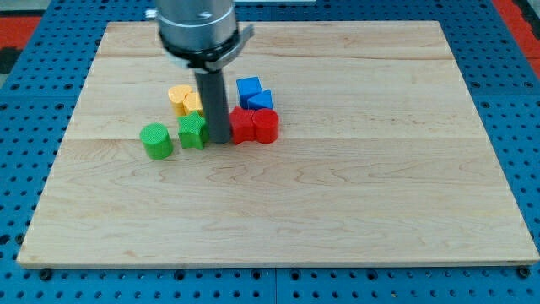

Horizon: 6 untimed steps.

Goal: Push the red blocks towards the center of the board

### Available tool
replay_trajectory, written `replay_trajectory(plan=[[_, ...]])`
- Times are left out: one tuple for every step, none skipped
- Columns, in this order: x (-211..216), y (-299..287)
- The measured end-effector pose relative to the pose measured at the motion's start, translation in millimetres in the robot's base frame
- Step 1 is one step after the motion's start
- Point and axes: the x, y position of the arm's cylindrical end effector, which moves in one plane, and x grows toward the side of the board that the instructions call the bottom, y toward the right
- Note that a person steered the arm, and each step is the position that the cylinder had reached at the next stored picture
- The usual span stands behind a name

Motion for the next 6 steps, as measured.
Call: replay_trajectory(plan=[[-0.7,-19.8],[-15.4,-37.0],[8.7,-70.1],[7.9,-59.3],[-24.9,-45.1],[-35.3,-6.3]])
